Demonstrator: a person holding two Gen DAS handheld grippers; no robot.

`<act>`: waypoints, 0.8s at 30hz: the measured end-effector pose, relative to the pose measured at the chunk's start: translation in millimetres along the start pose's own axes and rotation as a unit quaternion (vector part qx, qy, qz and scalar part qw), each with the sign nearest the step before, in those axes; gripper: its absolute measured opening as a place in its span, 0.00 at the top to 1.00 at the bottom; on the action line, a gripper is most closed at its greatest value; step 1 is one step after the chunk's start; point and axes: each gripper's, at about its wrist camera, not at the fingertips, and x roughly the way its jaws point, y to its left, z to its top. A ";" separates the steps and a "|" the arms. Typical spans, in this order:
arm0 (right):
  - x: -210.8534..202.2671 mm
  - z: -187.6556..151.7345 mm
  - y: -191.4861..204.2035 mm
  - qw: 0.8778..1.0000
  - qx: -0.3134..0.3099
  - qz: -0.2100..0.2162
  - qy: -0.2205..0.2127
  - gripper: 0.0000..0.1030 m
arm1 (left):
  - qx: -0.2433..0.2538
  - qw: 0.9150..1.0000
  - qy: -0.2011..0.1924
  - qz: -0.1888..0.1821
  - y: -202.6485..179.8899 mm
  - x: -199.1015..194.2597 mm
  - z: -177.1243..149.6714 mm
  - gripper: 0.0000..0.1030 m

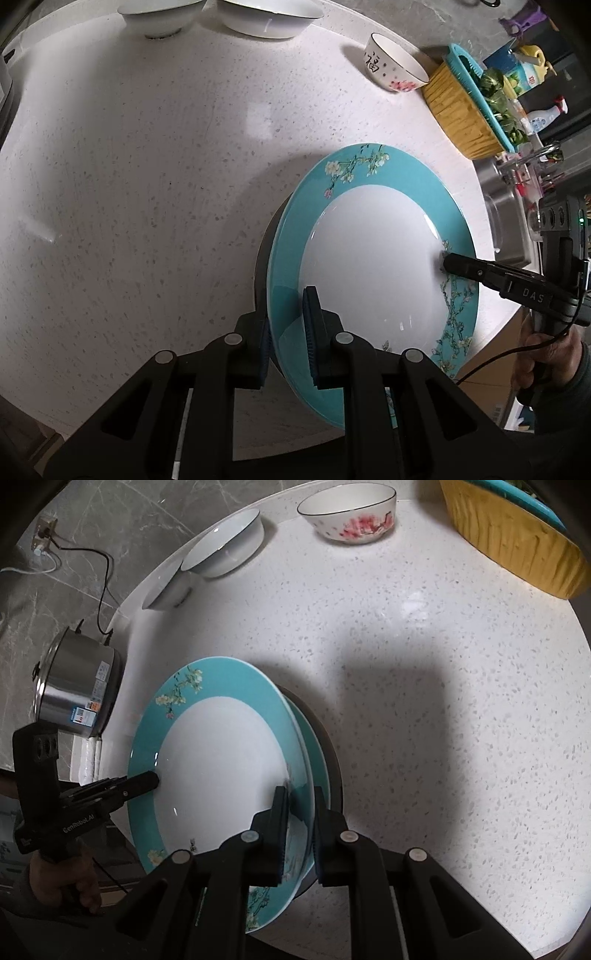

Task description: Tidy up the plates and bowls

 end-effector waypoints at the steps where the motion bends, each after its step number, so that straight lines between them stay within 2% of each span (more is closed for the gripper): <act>1: 0.8 -0.5 0.1 1.000 -0.004 -0.003 -0.001 0.86 | 0.005 1.000 -0.003 0.004 -1.0 1.6 -1.4 0.86; 7: 5.2 -1.1 9.3 0.999 -0.038 -0.027 -0.007 0.85 | 0.018 1.000 -0.002 0.024 -1.3 12.1 2.8 0.84; 11: 5.7 -4.3 23.0 0.995 -0.074 -0.065 -0.011 0.83 | 0.031 0.999 0.001 0.044 -8.4 16.1 7.5 0.82; 20: 14.2 -11.8 47.5 0.973 -0.146 -0.175 -0.014 0.78 | 0.074 0.994 0.009 0.082 -25.3 21.6 8.9 0.79; 24: 16.3 -11.7 49.6 0.972 -0.148 -0.183 -0.017 0.77 | 0.071 0.994 0.009 0.079 -27.2 22.3 10.6 0.79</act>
